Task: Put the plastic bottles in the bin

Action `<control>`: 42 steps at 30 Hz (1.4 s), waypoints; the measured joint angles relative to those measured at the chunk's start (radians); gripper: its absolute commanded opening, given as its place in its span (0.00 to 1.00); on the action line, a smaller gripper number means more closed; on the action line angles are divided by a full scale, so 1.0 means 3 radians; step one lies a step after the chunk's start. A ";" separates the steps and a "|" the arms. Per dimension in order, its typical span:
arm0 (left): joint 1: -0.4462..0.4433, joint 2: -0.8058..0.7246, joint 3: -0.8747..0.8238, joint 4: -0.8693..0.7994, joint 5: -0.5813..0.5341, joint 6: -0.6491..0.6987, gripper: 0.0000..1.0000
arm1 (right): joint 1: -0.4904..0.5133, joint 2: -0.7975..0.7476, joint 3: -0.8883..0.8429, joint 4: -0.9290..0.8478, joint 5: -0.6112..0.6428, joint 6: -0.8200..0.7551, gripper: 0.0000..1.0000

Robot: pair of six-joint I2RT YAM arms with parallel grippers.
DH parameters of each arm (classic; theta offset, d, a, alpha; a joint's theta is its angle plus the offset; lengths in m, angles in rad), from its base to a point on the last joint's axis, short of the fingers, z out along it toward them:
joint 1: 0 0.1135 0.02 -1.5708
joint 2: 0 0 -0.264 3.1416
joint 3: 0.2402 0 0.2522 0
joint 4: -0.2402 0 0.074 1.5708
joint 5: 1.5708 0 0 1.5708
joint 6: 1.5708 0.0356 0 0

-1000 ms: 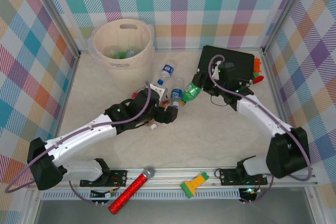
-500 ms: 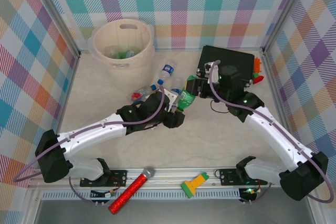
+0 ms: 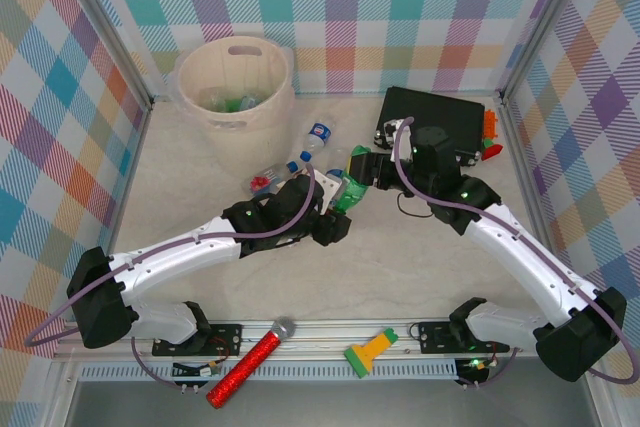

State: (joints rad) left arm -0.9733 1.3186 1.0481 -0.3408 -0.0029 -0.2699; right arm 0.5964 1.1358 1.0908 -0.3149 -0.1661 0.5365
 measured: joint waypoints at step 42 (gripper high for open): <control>0.0005 -0.0342 -0.0041 -0.0038 -0.0465 -0.0031 0.00 | 0.0089 -0.0936 -0.0111 -0.0191 0.0932 0.0000 0.99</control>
State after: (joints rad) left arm -0.9718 1.2160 1.0359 -0.3523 -0.1425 -0.2790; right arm 0.6231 0.8551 1.0576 -0.3721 0.1135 0.5365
